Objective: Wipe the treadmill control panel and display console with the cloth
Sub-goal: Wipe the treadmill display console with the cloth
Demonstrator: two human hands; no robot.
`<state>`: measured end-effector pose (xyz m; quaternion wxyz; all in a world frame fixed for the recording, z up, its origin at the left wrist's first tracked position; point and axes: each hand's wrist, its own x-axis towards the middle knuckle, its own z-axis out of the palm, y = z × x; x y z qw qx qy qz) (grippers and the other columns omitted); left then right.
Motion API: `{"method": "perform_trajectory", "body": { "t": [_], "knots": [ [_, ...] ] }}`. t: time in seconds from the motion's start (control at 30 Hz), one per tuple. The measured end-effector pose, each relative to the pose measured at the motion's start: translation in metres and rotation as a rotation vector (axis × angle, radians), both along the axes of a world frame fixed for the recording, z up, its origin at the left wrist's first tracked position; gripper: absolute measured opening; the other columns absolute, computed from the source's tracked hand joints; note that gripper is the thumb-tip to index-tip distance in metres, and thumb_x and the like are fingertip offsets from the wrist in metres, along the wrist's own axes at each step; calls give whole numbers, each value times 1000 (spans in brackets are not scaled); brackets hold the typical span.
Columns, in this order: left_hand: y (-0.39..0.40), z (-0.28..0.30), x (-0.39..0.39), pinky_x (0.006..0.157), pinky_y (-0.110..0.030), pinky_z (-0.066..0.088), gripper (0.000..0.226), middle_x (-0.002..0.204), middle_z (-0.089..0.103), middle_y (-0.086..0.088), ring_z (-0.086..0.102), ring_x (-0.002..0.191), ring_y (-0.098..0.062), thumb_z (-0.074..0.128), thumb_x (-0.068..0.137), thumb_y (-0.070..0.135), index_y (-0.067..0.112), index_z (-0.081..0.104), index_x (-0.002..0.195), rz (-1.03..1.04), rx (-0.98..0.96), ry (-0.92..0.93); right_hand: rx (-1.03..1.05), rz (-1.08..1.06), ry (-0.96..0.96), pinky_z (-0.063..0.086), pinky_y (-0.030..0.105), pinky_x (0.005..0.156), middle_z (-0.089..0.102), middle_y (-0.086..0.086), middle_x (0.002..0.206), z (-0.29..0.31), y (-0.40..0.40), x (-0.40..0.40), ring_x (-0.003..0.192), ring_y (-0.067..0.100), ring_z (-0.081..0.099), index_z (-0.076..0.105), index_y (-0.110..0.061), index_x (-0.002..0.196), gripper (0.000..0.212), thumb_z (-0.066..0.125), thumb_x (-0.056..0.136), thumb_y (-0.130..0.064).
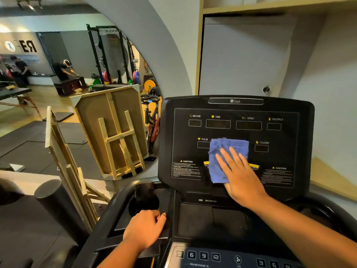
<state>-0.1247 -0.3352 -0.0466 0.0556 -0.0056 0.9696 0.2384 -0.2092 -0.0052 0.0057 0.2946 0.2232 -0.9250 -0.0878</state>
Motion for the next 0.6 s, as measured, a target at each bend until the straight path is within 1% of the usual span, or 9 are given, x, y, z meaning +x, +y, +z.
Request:
{"method": "perform_trajectory", "body": {
  "t": [0.1,0.13,0.2,0.27,0.3,0.37,0.43,0.5,0.6],
  "knots": [
    [0,3,0,60,-21,46,46,70,70,5,66,67,-7,44,101,54,23,66,76,5,-4,3,-198,-167,35,21,57,120,13,15,166,32,19,-16,154,35,3,13,-12,158,77,43,89,-28],
    [0,3,-1,63,-23,48,46,71,70,5,66,69,-7,44,101,54,22,67,77,6,-3,-3,-282,-232,59,18,59,121,11,17,166,47,14,-25,154,38,3,13,-10,159,75,40,92,-31],
    [-1,1,-3,70,-26,54,46,73,71,4,68,71,-8,44,100,55,20,68,81,1,-7,-12,-401,-334,82,7,58,123,9,21,166,68,-10,-45,152,43,2,14,-6,158,74,44,97,-35],
    [-1,0,-4,74,-29,57,47,74,71,3,68,72,-9,44,100,55,19,68,83,-1,-19,-10,-407,-343,94,-1,56,123,9,24,165,73,-39,-58,151,47,1,14,-4,158,78,44,97,-42],
    [-1,0,-5,75,-29,57,46,74,71,3,68,72,-9,44,100,55,19,69,83,0,-21,-9,-362,-297,98,0,57,123,9,25,165,68,-50,-59,151,47,1,15,-4,158,78,42,95,-43],
    [-1,-1,-5,76,-28,58,46,75,72,4,68,73,-8,44,101,55,20,70,84,6,-21,-14,-217,-148,76,6,57,123,10,22,165,46,-53,-50,152,44,0,18,-5,158,79,45,92,-38],
    [-1,-3,-6,77,-29,57,46,78,72,4,67,74,-9,45,99,57,20,69,87,27,-23,-8,-136,-52,58,13,55,123,14,18,166,31,-29,-37,154,39,3,19,-7,158,82,51,86,-30],
    [-2,-5,-7,81,-32,56,46,81,72,3,67,78,-12,46,97,60,20,67,91,46,-24,0,-218,-109,68,18,56,121,15,18,165,29,6,-30,154,36,5,18,-5,157,79,48,87,-28],
    [-1,-4,-9,84,-31,56,45,86,73,4,68,86,-10,46,96,61,22,68,94,43,-24,-27,-439,-346,84,16,58,122,15,21,165,55,37,-35,153,39,5,19,-4,157,73,33,95,-39]
  ]
}}
